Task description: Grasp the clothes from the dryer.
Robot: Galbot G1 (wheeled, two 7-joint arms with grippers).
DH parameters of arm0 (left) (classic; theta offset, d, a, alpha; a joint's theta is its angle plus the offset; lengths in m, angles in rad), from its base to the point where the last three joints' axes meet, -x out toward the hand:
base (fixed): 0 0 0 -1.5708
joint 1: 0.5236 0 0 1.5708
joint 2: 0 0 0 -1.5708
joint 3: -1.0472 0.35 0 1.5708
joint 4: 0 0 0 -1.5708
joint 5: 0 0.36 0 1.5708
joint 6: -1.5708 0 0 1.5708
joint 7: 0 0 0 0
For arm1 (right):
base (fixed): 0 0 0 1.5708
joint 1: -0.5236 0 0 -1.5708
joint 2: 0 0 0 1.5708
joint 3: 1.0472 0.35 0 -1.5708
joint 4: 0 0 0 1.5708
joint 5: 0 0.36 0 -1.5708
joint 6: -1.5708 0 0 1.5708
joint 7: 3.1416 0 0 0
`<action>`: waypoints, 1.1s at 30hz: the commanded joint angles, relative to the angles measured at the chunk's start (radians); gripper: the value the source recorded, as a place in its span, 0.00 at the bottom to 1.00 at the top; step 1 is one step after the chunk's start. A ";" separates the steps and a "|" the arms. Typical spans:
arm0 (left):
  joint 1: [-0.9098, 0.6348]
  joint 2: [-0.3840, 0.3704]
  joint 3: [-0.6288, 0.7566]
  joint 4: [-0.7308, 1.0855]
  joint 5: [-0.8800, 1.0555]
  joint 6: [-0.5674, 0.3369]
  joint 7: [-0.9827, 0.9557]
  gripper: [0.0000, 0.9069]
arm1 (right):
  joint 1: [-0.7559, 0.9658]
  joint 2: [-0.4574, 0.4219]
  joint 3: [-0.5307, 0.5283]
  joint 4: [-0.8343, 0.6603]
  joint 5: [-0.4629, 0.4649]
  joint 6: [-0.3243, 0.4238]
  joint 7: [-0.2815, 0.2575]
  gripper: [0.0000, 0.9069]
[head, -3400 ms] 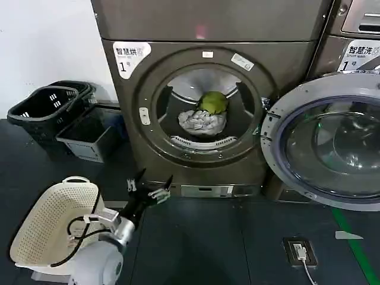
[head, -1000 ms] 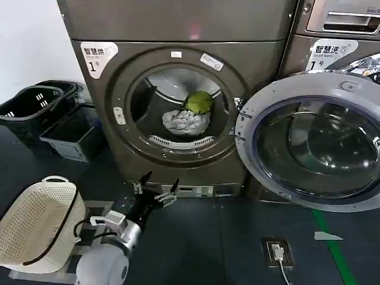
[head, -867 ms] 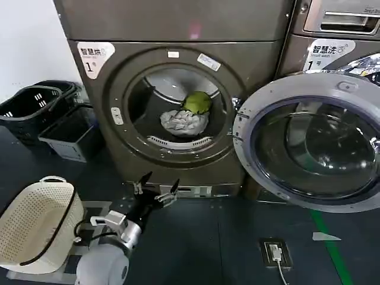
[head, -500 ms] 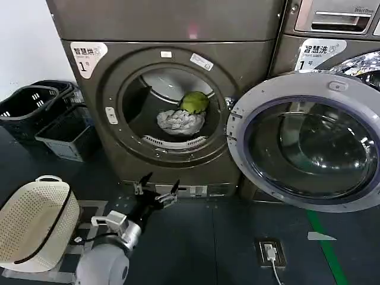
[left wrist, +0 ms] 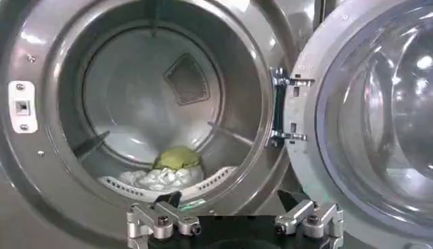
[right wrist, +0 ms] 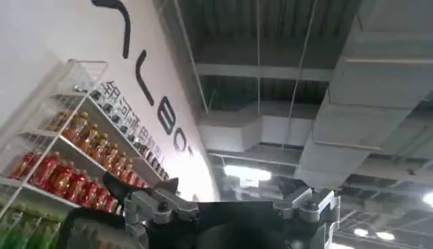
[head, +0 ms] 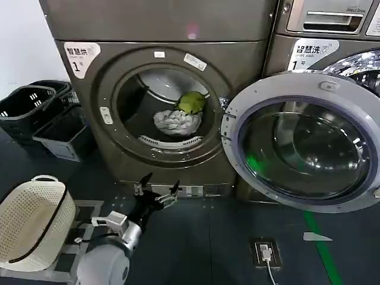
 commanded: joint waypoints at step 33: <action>-0.028 -0.009 -0.001 0.002 0.023 0.018 -0.043 1.00 | 0.017 -0.002 -0.019 0.002 0.021 0.027 0.002 1.00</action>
